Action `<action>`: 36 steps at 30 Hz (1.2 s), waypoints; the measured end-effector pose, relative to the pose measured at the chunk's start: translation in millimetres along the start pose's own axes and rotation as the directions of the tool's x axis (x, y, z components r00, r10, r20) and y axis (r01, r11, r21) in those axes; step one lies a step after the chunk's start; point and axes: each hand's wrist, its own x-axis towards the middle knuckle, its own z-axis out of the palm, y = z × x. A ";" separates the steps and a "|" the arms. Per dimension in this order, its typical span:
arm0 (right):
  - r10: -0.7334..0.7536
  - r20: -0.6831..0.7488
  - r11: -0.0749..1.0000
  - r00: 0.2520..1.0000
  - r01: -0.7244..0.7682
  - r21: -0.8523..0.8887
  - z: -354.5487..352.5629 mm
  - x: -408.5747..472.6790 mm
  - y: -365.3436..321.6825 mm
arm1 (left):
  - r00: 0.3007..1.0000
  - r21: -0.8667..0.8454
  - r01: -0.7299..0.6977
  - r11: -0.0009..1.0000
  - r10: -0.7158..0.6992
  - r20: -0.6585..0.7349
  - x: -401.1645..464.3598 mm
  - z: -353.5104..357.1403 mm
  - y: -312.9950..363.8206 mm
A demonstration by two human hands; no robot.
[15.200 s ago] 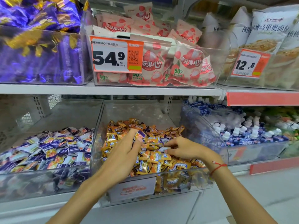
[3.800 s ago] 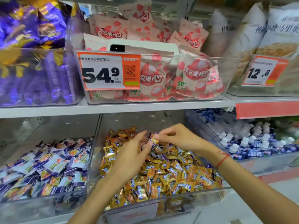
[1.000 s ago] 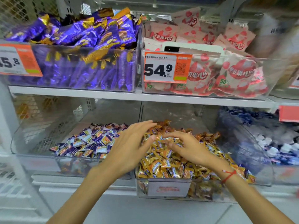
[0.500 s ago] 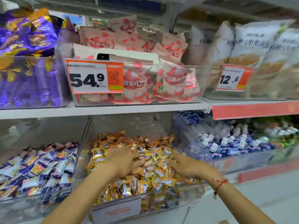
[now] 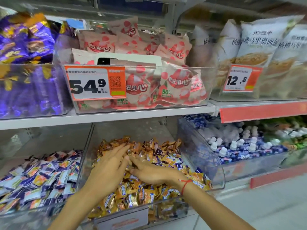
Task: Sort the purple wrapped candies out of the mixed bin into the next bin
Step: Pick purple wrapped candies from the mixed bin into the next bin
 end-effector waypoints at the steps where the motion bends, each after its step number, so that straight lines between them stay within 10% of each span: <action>1: -0.045 0.001 0.999 0.999 0.045 -0.030 -7.2 -21.0 -17.8 | 0.999 -0.003 -0.013 1.000 0.013 0.032 0.0 2.8 -0.9; 8: -0.135 -0.089 0.968 0.987 0.151 0.200 -63.4 -107.9 -18.5 | 0.983 0.246 -0.033 0.969 -0.012 0.181 -7.4 14.5 -6.0; 12: 0.112 -0.337 0.993 0.935 -0.113 0.015 -87.6 -60.4 20.4 | 0.986 0.269 -0.018 0.963 -0.027 0.163 -5.7 16.0 4.5; 21: 0.205 -0.286 0.954 0.936 -0.257 -0.156 -72.7 12.2 34.3 | 0.998 0.244 0.005 0.970 -0.022 0.066 -6.8 13.8 8.8; 28: 0.158 -0.471 0.951 0.868 -0.007 0.308 -92.5 -50.0 14.3 | 0.991 -0.131 -0.042 0.991 0.024 -0.133 13.7 15.3 28.4; 32: 0.113 -0.468 0.778 0.877 0.215 0.590 -97.2 -81.4 -16.2 | 0.999 -0.619 -0.015 0.786 0.035 0.020 28.2 20.3 47.4; 36: 0.066 -0.442 0.740 0.895 0.254 0.623 -97.5 -87.7 -27.7 | 0.993 -0.642 -0.102 0.760 0.041 -0.108 28.9 24.0 45.9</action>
